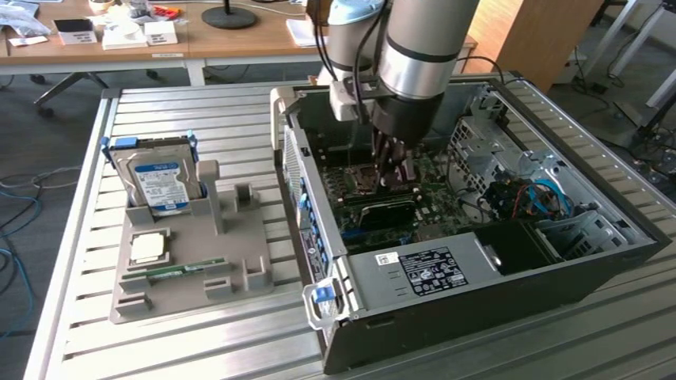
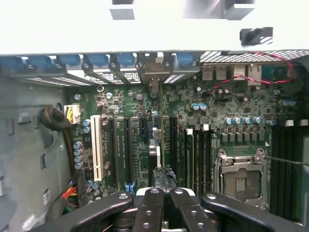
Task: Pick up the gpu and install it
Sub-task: 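Press down on the gpu until it lock into place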
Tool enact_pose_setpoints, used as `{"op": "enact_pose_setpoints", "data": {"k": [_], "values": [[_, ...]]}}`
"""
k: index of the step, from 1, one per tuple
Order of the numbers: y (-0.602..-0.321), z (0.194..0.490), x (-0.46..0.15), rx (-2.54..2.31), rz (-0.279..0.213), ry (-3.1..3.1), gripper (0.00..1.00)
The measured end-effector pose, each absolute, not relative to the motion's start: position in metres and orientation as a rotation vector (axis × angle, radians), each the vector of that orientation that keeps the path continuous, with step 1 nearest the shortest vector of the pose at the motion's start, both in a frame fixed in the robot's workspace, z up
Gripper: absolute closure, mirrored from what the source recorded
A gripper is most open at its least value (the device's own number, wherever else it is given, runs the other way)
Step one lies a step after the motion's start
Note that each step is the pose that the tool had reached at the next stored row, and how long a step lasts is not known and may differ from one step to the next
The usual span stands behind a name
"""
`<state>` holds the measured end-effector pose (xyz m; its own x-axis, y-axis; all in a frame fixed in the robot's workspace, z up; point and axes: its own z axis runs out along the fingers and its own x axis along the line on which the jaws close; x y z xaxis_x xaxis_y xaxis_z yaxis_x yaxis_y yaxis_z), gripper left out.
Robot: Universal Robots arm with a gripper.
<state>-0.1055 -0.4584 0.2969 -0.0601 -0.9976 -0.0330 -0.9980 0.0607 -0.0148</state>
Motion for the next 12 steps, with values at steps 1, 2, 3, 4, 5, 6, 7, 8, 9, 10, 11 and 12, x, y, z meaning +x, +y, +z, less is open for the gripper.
{"op": "enact_pose_setpoints", "data": {"k": [1, 2, 3, 4, 5, 6, 7, 8, 9, 10, 11, 12], "values": [[-0.458, 0.299, -0.105, -2.130, 0.019, 2.262, 0.89], [-0.458, 0.302, -0.105, -2.130, 0.018, 2.263, 0.89], [-0.458, 0.305, -0.105, -2.130, 0.019, 2.263, 0.89], [-0.458, 0.308, -0.105, -2.130, 0.018, 2.263, 0.89], [-0.458, 0.310, -0.105, -2.130, 0.019, 2.262, 0.89], [-0.458, 0.312, -0.105, -2.130, 0.019, 2.262, 0.89], [-0.458, 0.314, -0.105, -2.130, 0.019, 2.263, 0.89], [-0.458, 0.315, -0.104, -2.130, 0.018, 2.263, 0.89], [-0.458, 0.317, -0.104, -2.130, 0.018, 2.263, 0.89], [-0.458, 0.318, -0.104, -2.130, 0.019, 2.263, 0.89], [-0.458, 0.320, -0.104, -2.130, 0.018, 2.263, 0.89], [-0.458, 0.322, -0.104, -2.130, 0.019, 2.263, 0.89]]}}
